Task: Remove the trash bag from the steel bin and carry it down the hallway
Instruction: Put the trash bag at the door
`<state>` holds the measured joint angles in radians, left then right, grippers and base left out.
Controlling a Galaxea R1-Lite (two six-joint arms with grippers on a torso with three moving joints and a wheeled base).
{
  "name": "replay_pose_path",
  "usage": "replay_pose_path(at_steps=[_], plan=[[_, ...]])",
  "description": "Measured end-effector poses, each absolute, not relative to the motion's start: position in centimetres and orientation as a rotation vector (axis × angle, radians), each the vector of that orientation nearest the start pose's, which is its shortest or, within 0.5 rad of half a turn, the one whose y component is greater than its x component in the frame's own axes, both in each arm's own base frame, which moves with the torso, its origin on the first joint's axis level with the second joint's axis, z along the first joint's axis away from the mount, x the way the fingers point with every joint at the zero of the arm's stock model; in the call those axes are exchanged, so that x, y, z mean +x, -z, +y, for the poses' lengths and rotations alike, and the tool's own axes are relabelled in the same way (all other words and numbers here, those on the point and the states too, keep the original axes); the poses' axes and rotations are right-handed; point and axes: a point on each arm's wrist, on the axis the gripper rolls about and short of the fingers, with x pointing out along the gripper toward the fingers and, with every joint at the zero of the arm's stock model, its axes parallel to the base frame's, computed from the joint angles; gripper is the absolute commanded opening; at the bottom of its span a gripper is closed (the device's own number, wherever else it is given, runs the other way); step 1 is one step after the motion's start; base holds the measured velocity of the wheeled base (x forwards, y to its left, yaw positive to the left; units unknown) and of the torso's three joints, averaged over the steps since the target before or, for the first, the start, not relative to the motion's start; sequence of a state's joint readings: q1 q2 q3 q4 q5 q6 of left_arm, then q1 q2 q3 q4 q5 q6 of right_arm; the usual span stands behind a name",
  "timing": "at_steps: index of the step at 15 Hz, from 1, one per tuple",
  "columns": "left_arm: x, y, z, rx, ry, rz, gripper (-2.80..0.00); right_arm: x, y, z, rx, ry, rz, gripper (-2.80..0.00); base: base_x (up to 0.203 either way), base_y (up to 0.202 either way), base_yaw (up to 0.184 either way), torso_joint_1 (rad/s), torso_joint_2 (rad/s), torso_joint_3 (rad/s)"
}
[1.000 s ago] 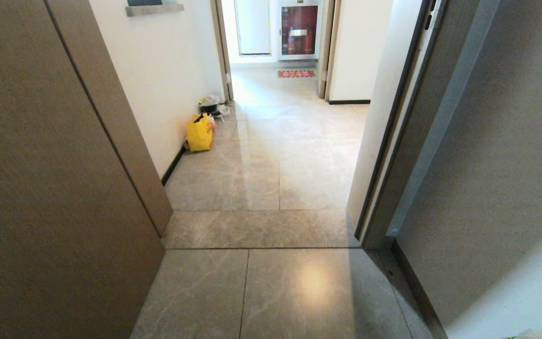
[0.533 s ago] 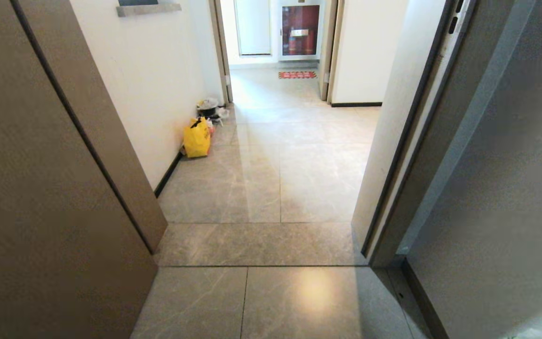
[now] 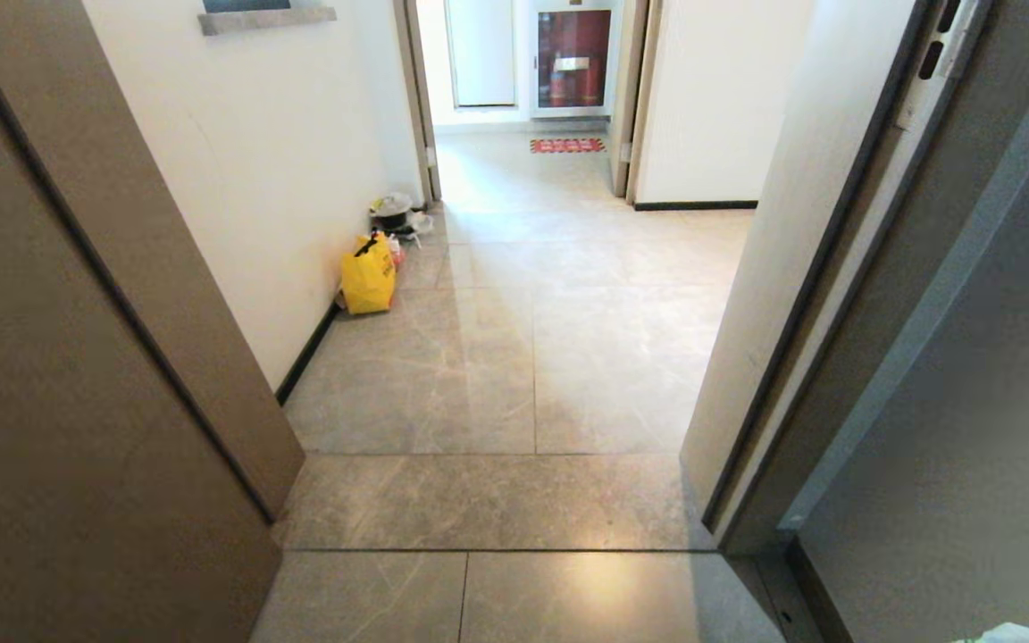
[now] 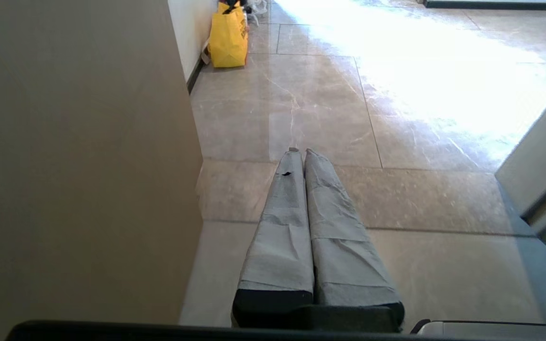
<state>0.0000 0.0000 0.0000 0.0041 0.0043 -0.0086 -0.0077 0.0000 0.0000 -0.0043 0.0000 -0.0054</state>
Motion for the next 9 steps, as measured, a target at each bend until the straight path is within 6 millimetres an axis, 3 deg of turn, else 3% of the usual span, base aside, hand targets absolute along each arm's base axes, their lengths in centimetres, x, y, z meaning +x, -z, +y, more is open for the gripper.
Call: replay_pose_path(at_steps=[6,9], plan=[[-2.28,-7.50,0.01,-0.008,-0.004,0.005,-2.80,-2.28,-7.59,0.02,-0.006,0.008,-0.004,-2.80,0.187,0.000,0.001,0.004,0.00,0.002],[-2.28,-7.50,0.01,-0.007,-0.004,0.005,-2.80,-2.28,-7.60,0.02,-0.006,0.008,-0.005,-2.80,0.027,0.000,0.000,0.000,0.00,0.000]])
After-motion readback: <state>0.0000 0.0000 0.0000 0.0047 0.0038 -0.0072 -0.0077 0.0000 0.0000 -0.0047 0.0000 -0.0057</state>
